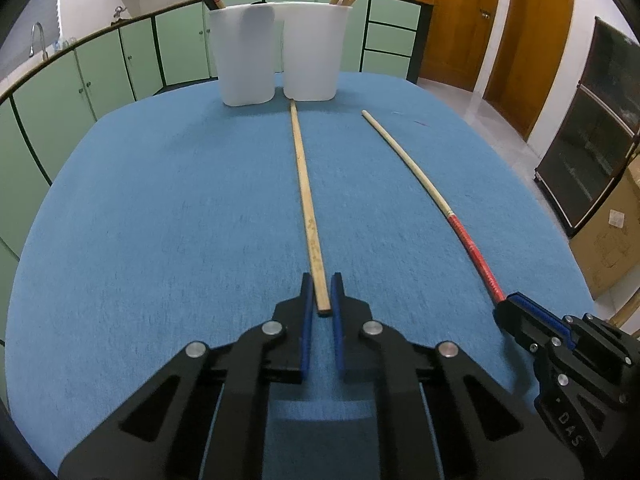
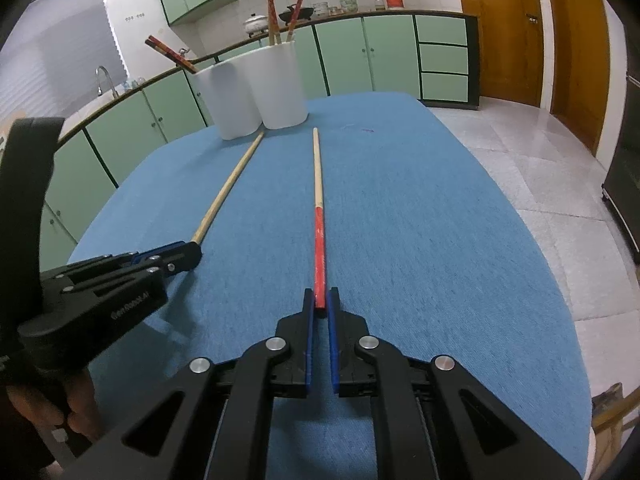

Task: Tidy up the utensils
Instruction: 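Lift both chopsticks and lower them into the white holder with both tools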

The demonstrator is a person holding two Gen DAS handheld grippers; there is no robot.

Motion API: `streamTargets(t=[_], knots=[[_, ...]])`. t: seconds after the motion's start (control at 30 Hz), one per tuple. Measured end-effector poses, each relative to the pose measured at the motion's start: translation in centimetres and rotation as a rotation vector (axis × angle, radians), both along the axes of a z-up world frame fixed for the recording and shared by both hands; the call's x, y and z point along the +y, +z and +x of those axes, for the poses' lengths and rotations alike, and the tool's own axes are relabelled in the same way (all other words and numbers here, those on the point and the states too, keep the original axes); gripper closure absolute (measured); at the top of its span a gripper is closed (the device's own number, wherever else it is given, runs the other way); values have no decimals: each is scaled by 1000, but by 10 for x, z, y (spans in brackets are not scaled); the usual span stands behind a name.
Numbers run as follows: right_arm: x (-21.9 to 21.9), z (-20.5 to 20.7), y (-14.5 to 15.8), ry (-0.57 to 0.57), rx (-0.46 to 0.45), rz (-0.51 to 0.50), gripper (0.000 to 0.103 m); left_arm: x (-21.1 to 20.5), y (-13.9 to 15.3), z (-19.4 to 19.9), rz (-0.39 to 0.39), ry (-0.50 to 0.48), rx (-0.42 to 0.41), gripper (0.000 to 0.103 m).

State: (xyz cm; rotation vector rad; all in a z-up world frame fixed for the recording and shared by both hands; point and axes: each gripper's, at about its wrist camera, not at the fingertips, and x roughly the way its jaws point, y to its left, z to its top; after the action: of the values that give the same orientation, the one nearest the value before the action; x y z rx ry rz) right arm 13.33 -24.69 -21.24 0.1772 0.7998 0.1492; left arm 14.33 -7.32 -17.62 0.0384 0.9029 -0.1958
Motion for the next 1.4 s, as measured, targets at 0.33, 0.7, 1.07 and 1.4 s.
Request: streamTargets(t=[0.33,0.7,1.07,1.4], knots=[[8,-2,0,-2,-10,-57,97,8,2,-21,-11,-8,0,97],[-1,-12,35,-2,-81,-71,98,19,33,-36,34,-35,-48,97],[-19,-7,114,19,-232,-96,98,23,130,-40,71,-59,-268,97],[-26,28,182,109,-286,-73,98,36,192,-14,-30,-54,-370,97]])
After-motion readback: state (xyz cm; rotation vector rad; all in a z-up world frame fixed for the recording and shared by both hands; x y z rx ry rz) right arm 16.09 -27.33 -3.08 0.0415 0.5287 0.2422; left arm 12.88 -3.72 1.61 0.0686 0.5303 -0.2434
